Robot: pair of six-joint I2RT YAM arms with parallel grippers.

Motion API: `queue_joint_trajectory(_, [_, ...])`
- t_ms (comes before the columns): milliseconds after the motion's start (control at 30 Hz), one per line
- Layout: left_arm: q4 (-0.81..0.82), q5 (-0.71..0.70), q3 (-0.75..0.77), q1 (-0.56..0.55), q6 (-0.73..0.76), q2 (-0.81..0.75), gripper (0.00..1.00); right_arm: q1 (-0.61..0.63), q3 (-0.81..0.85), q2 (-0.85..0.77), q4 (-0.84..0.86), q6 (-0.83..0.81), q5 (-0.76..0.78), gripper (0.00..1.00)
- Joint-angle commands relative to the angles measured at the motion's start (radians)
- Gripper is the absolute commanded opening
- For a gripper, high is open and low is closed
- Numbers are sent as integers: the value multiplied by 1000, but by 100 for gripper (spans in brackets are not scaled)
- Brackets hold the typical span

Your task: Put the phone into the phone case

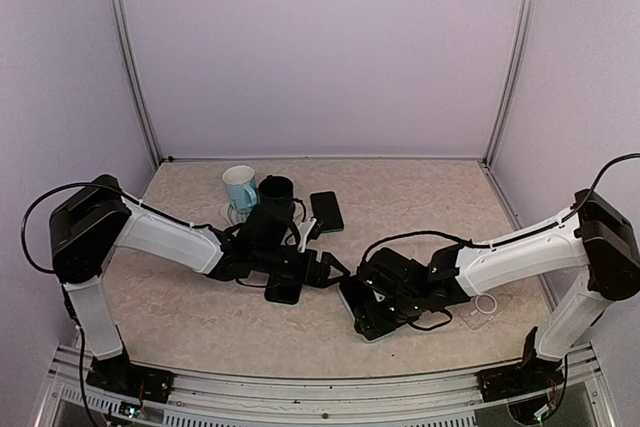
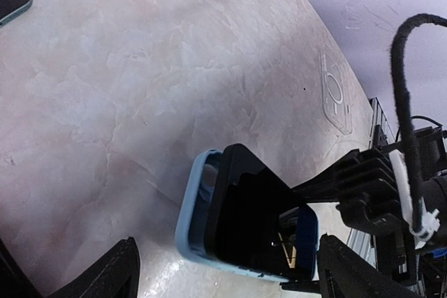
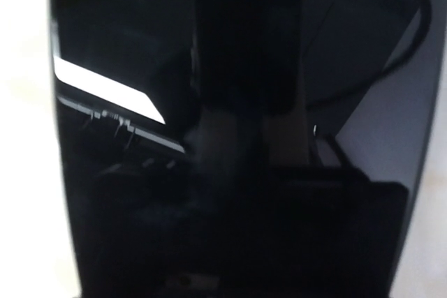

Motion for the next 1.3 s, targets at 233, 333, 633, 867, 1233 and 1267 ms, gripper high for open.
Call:
queue_joint_trajectory(233, [184,169,80,39,-171,183,81,-35,-65,-19,289,-84,34,7])
queue_joint_trajectory(333, [182,175,98,40,-174,200,79,-39,-71,-23,294,-85,40,6])
queue_joint_trajectory(633, [215,253,109,34,-203,225,50,-59,-94,-50,326,-91,49,6])
queue_joint_trajectory(867, [158,272,129,18,-144,206,11,-77,-103,-49,366,-106,43,6])
queue_joint_trajectory(1233, [-123,165,160,-8,230,128,0,-112,-195,-160,409,-172,-19,98])
queue_joint_trajectory(1267, [-165,127,163,-20,300,107,0,-124,-217,-189,422,-195,-40,99])
